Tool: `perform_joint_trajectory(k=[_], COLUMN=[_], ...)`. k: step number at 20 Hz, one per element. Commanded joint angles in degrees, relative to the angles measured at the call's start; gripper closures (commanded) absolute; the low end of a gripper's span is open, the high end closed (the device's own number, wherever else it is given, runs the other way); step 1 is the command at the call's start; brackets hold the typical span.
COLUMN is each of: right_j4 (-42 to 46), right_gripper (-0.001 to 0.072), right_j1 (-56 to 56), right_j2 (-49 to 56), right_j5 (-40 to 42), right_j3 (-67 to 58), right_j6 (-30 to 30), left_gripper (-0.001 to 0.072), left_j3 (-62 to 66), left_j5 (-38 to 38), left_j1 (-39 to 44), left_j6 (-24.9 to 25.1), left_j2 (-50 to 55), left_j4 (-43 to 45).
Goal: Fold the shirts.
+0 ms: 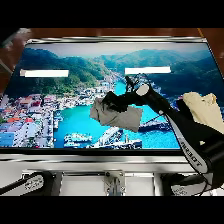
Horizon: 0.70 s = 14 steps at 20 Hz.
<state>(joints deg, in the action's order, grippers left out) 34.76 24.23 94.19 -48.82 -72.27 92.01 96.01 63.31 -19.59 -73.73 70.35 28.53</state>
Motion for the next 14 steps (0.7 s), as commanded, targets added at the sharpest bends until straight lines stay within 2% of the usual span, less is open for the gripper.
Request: perform_joint_trajectory(k=[1, 3, 7, 8, 9, 12, 14], right_j4=[1.9, 10.3, 32.7, 33.0, 31.6, 23.8, 18.1], right_gripper=[0.0085, 0.0085, 0.0084, 0.0074, 0.0033, 0.0033, 0.0034], right_j1=[-3.5, -10.1, -20.6, -21.4, -21.3, -19.4, -18.3], right_j2=[2.2, -0.9, -5.3, -5.4, -5.3, -4.7, -3.0], right_j5=[-6.4, -13.2, -27.3, -27.2, -24.8, -11.4, -6.9], right_j3=[0.0, 0.0, 1.3, 3.1, 5.8, 13.6, 14.8], right_j6=[-3.0, -0.8, 6.2, 6.1, 6.0, 5.4, 3.3], left_gripper=[0.0675, 0.0675, 0.0675, 0.0675, 0.0675, 0.0675, 0.0675], left_j3=[0.0, -0.3, -0.6, -0.6, -0.6, -0.6, -0.6], left_j5=[7.8, 9.4, 9.4, 9.4, 9.4, 9.4, 9.4], left_j1=[-5.9, -5.9, -4.5, -4.1, -3.6, -2.6, -2.5], left_j6=[0.1, 0.2, 0.2, 0.2, 0.2, 0.0, -0.2], left_j2=[-4.3, -4.3, -4.0, -4.0, -4.0, -4.0, -4.0], left_j4=[1.1, 2.3, 3.1, 3.1, 3.1, 3.2, 3.2])
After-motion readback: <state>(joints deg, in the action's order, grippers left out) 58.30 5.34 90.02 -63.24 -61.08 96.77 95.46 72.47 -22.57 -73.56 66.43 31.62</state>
